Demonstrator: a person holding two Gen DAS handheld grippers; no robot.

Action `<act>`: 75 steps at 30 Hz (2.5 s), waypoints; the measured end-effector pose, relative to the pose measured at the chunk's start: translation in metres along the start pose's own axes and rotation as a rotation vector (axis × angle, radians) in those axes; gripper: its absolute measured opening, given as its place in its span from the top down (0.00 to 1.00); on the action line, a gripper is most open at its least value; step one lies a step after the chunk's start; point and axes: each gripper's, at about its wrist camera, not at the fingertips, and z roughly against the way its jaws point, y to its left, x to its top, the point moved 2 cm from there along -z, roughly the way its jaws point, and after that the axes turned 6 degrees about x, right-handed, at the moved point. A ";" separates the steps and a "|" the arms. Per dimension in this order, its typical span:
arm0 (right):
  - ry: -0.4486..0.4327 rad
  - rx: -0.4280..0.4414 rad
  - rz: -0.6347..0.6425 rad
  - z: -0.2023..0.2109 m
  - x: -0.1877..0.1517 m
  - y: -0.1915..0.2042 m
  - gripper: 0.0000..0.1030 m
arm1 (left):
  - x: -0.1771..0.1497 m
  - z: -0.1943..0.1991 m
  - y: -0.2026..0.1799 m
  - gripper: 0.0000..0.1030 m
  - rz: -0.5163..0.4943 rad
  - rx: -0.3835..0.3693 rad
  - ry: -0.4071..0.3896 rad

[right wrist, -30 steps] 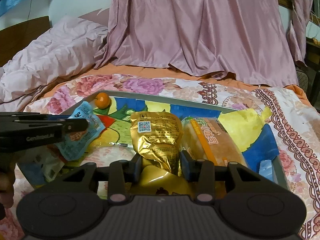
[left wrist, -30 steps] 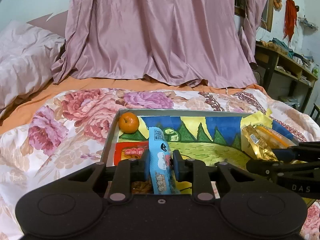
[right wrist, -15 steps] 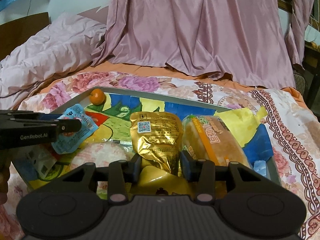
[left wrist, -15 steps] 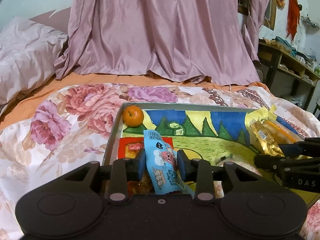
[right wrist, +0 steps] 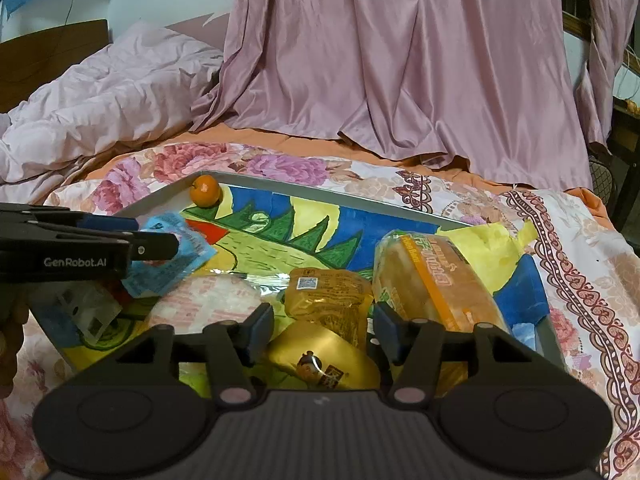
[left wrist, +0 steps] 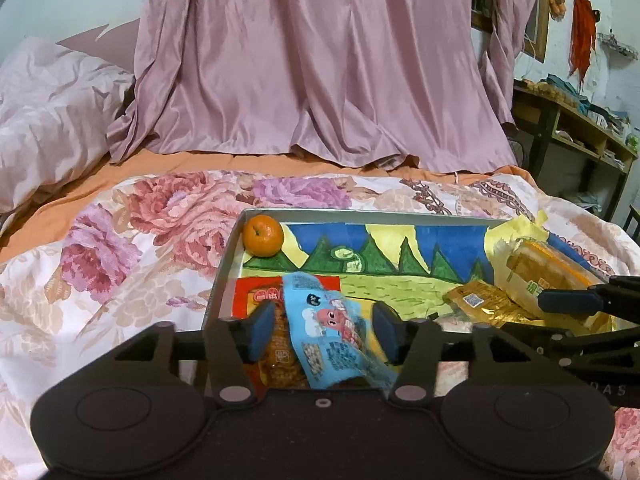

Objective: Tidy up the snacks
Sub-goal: 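Lower the gold packet into the tray and open the right tool while the left tool releases the blue packet, then withdraw both tools from the tray toward the snacks on the bed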

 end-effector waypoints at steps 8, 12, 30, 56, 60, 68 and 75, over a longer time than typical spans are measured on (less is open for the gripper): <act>-0.005 0.001 0.004 0.009 -0.001 0.003 0.30 | -0.004 0.006 -0.005 0.16 -0.002 -0.006 0.003; -0.022 -0.018 0.013 0.020 -0.003 0.006 0.11 | -0.004 0.011 -0.005 0.06 0.011 -0.006 0.004; -0.117 0.000 -0.014 0.099 -0.007 0.024 0.00 | 0.008 0.078 -0.001 0.01 0.017 -0.021 -0.076; -0.135 0.003 -0.237 0.232 -0.126 0.028 0.00 | -0.174 0.224 -0.013 0.01 -0.107 -0.020 -0.007; -0.100 -0.007 -0.255 0.235 -0.146 0.030 0.00 | -0.185 0.212 -0.020 0.01 -0.139 -0.026 0.005; -0.072 0.008 -0.243 0.226 -0.151 0.041 0.00 | -0.191 0.183 -0.016 0.01 -0.103 0.017 0.052; -0.048 0.020 -0.243 0.216 -0.153 0.047 0.00 | -0.199 0.168 -0.030 0.12 -0.195 0.008 0.092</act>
